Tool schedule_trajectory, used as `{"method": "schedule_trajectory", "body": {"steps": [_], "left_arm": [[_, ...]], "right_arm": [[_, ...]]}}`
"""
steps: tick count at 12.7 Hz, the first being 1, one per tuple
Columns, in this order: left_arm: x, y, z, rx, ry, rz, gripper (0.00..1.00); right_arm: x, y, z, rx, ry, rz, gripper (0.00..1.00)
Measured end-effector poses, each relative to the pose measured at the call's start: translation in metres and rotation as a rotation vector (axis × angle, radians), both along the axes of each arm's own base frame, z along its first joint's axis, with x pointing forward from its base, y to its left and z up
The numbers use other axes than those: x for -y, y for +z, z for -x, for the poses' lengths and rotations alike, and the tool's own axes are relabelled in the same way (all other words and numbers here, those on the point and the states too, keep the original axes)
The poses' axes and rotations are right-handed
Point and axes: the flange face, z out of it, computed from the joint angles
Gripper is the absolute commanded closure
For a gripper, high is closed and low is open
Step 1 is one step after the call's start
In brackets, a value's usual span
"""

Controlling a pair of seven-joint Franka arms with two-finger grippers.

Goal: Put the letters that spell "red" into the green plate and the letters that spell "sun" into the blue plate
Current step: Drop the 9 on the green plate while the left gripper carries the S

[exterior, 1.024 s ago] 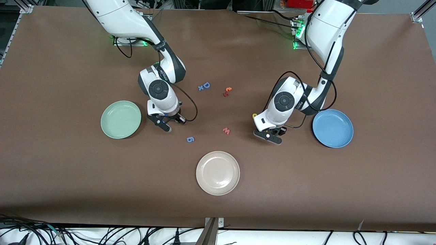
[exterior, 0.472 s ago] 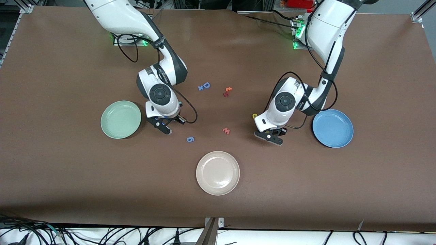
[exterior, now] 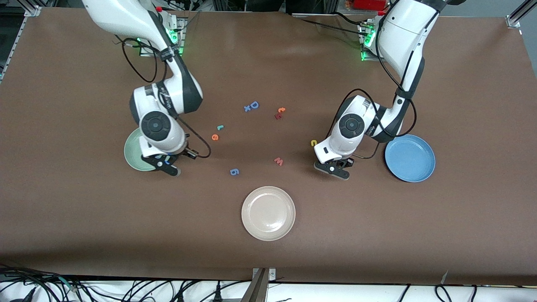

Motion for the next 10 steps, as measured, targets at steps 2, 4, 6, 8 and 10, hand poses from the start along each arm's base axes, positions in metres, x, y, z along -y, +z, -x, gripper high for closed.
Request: {"method": "schedule_trajectory", "body": {"steps": [2, 4, 6, 8, 10], "left_arm": [[-0.001, -0.001, 0.0, 0.0, 0.001, -0.001, 0.8], [-0.001, 0.001, -0.003, 0.008, 0.004, 0.001, 0.82], [-0.011, 0.01, -0.015, 0.029, 0.035, 0.005, 0.83], [-0.027, 0.024, -0.028, 0.041, 0.055, 0.019, 0.83], [-0.048, 0.04, -0.036, 0.021, 0.075, 0.041, 0.82]], "right_arm": [[0.031, -0.002, -0.001, -0.022, 0.038, 0.011, 0.84], [0.065, -0.008, 0.0, -0.054, 0.079, 0.02, 0.83], [0.096, -0.018, 0.003, -0.089, 0.103, 0.012, 0.82], [0.124, -0.035, 0.007, -0.091, 0.114, -0.003, 0.79], [0.149, -0.065, 0.018, -0.058, 0.132, -0.019, 0.23]]}}
